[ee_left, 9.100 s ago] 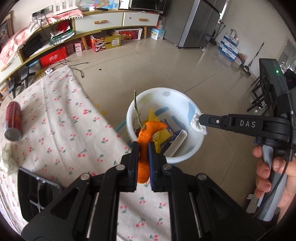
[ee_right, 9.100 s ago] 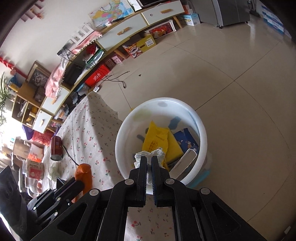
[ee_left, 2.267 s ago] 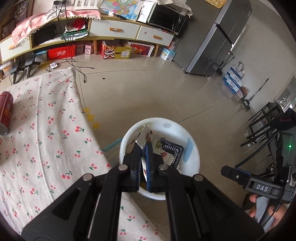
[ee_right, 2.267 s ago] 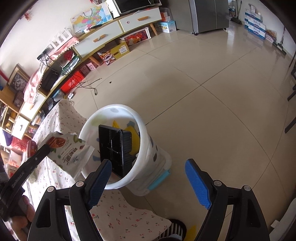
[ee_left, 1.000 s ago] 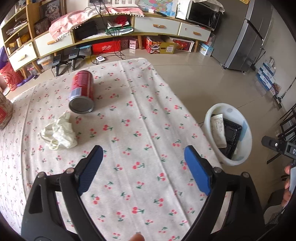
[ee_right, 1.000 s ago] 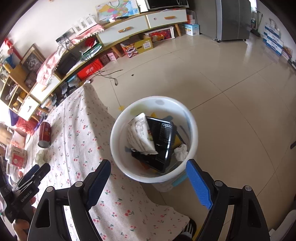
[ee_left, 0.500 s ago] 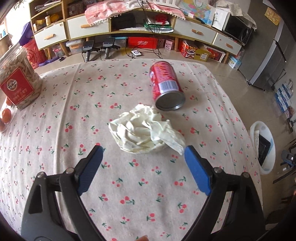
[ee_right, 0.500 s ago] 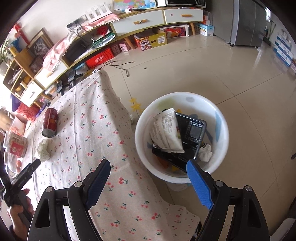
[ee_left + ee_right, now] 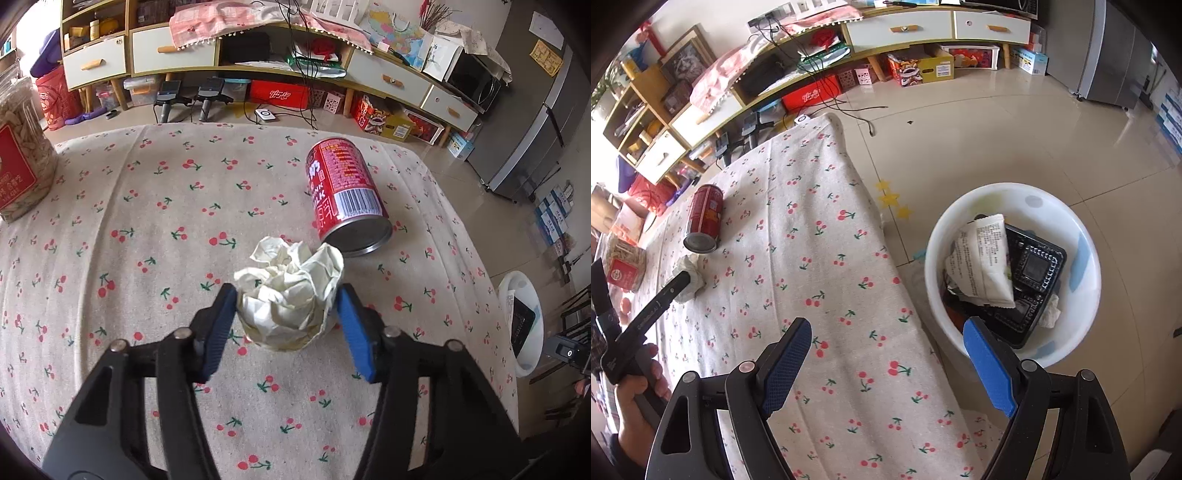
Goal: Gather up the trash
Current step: 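Grasp the crumpled white tissue on the table with the left tool, then grasp the red can with the right tool while the left tool holds the tissue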
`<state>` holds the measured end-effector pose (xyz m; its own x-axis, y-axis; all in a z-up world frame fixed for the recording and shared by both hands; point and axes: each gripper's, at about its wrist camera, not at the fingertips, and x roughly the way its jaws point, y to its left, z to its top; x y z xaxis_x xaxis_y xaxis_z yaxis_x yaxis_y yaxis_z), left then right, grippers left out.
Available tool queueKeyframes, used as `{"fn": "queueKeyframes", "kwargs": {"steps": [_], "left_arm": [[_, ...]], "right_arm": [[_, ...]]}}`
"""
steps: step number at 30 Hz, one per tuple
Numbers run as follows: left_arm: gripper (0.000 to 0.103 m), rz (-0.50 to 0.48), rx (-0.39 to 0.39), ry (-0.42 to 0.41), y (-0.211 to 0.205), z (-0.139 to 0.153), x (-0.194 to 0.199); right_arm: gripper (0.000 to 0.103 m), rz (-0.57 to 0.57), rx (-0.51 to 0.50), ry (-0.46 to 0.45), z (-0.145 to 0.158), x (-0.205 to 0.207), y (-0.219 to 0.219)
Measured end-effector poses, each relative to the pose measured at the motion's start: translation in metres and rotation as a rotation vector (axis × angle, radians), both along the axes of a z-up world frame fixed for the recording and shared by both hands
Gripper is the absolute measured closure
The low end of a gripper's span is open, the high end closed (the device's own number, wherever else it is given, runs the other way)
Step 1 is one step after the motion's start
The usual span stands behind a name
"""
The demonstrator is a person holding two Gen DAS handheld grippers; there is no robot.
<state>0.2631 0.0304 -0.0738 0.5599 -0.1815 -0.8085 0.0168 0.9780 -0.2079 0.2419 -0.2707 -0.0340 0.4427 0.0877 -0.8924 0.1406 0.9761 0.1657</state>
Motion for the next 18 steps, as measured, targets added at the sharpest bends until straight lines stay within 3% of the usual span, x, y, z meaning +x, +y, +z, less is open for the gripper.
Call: {"fn": "queueKeyframes", "kwargs": {"steps": [2, 5, 11, 18], "left_arm": [[0.06, -0.01, -0.007, 0.002, 0.003, 0.002, -0.002], [0.063, -0.029, -0.007, 0.03, 0.006, 0.008, -0.008], [0.064, -0.041, 0.017, 0.06, 0.029, 0.042, -0.042], [0.063, 0.036, 0.04, -0.017, 0.076, 0.07, -0.077]], "right_arm": [[0.017, 0.003, 0.001, 0.002, 0.0, 0.002, 0.007], [0.017, 0.015, 0.011, 0.0, 0.002, 0.007, 0.019], [0.017, 0.101, -0.022, -0.023, 0.011, 0.022, 0.065], [0.017, 0.269, -0.043, -0.04, 0.019, 0.051, 0.151]]}}
